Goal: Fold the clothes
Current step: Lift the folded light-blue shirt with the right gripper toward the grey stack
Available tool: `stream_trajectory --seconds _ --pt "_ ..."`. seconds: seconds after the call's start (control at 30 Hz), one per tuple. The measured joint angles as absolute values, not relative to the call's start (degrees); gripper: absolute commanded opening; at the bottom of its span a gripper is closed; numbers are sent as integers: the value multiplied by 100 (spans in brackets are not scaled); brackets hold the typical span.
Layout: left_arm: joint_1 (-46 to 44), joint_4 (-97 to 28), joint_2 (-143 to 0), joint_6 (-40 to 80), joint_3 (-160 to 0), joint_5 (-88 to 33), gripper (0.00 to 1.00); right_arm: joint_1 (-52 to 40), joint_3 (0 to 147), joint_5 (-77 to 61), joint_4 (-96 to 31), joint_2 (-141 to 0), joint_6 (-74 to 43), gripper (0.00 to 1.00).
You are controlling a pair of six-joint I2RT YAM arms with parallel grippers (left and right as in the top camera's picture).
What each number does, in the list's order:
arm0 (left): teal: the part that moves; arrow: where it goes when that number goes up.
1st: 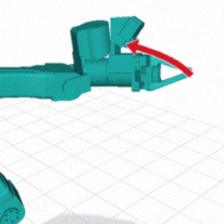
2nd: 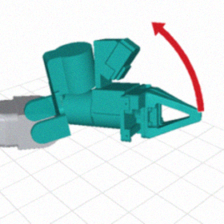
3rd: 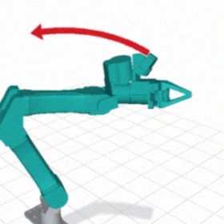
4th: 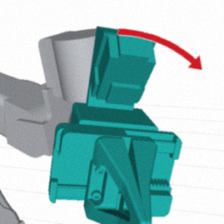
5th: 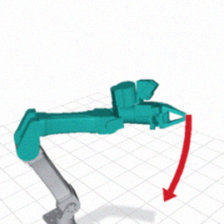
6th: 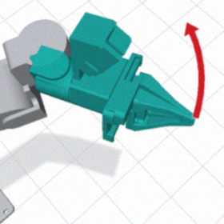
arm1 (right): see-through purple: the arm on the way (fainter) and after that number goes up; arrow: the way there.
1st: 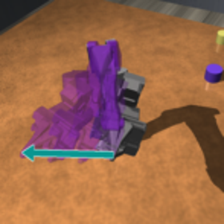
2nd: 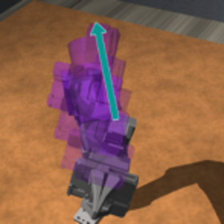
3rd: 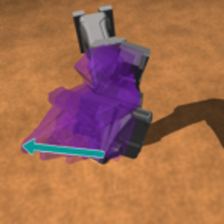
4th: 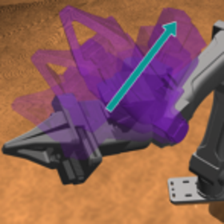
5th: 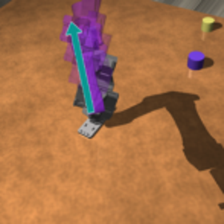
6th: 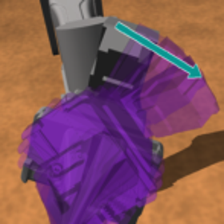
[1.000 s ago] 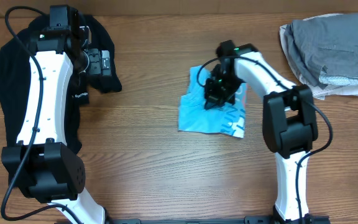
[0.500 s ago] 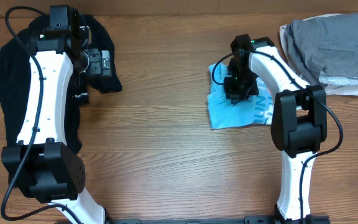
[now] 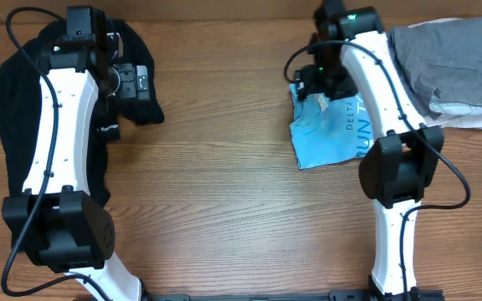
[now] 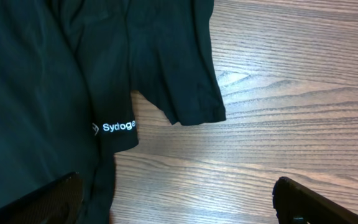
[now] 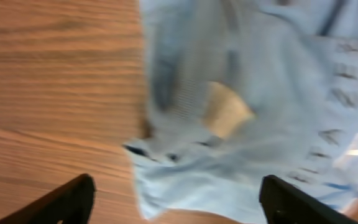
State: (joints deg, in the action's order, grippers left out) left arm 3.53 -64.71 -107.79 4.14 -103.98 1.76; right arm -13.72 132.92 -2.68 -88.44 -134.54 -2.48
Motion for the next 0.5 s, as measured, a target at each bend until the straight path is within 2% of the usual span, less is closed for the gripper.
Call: stream_trajectory --seconds 0.1,0.17,0.43,0.5 --pt "353 -6458 -10779 414 -10398 176 99 -1614 13056 -189 -8486 -13452 -552 99" --pt "353 -6449 -10779 412 -10398 176 100 -1745 12818 -78 -8294 -13452 -742 100" --pt "353 -6445 -10781 405 -10398 178 100 -1809 11391 860 -7223 -13454 -1092 100" --pt "353 -6445 -10781 405 -10398 178 100 -1809 11192 972 -7008 -13454 -1094 96"
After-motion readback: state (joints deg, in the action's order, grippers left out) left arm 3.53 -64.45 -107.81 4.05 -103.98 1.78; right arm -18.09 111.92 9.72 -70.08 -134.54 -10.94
